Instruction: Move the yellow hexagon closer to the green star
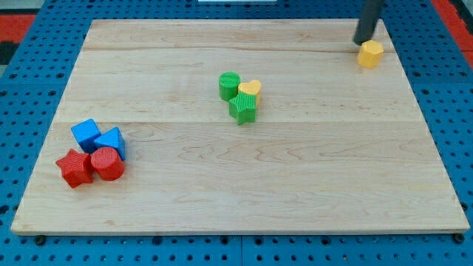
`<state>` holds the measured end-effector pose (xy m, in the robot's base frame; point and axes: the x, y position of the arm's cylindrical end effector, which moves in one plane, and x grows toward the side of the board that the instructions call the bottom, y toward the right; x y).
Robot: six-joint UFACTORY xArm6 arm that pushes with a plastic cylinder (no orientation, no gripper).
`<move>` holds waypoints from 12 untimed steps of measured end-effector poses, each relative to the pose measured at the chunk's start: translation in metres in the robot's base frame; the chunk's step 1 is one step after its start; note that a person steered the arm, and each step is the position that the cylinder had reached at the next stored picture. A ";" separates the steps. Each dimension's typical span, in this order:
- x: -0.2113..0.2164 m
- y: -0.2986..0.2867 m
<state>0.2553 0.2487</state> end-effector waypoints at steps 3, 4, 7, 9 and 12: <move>0.020 0.013; 0.027 -0.006; 0.086 -0.025; 0.114 -0.057; 0.148 -0.129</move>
<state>0.4037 0.1200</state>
